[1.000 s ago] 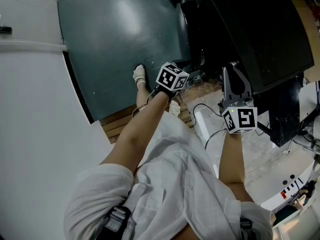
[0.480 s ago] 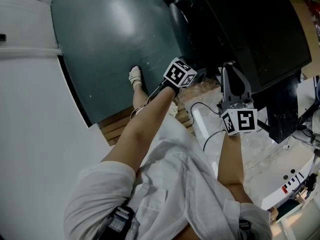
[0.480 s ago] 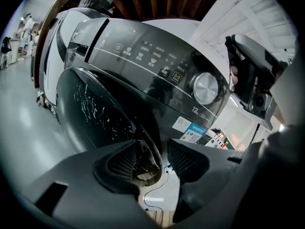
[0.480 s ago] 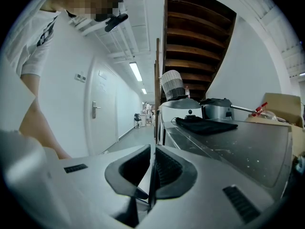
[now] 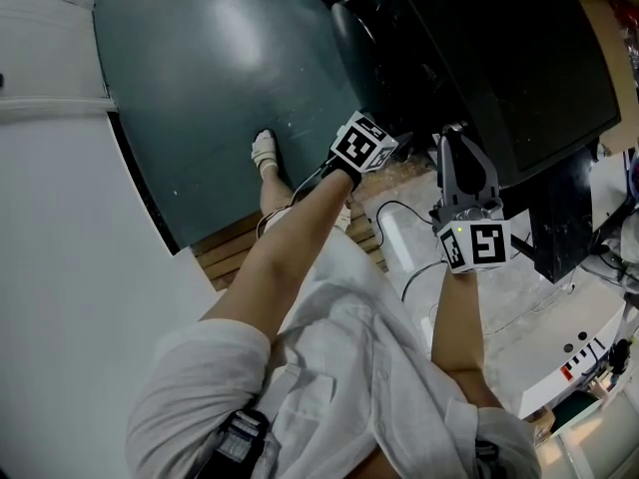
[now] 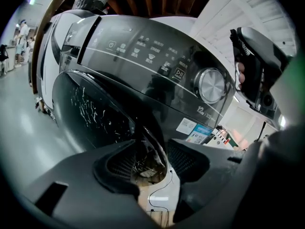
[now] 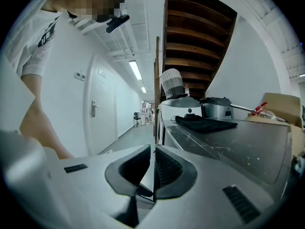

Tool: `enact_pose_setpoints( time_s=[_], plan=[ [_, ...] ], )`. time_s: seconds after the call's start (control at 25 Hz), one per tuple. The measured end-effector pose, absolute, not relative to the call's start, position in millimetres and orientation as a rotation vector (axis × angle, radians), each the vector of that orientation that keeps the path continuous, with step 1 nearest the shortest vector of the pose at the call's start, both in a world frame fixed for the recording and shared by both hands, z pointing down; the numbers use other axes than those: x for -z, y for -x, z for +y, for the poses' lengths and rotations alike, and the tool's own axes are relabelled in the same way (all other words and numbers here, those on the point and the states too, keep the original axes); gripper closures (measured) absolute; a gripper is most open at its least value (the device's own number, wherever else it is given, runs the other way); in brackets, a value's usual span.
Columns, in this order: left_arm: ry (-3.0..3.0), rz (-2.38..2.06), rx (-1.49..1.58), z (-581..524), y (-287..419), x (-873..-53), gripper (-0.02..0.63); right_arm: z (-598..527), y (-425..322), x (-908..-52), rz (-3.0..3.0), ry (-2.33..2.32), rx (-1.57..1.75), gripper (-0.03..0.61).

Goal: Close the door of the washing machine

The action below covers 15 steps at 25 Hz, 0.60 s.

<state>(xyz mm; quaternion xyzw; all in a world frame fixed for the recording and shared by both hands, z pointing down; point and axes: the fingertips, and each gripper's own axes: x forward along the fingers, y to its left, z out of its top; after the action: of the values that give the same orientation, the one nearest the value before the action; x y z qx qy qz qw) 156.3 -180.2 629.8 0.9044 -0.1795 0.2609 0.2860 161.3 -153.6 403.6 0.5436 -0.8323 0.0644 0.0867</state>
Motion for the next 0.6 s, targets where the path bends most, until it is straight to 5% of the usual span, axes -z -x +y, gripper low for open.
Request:
enact_pose_setpoints(
  time_s=[0.6],
  plan=[
    [-2.359,-0.578,-0.702,-188.3,-159.5,-633.5,0.434,-155.6,-165.1,-413.4,-2.479,-1.594,-0.199,0.544]
  ],
)
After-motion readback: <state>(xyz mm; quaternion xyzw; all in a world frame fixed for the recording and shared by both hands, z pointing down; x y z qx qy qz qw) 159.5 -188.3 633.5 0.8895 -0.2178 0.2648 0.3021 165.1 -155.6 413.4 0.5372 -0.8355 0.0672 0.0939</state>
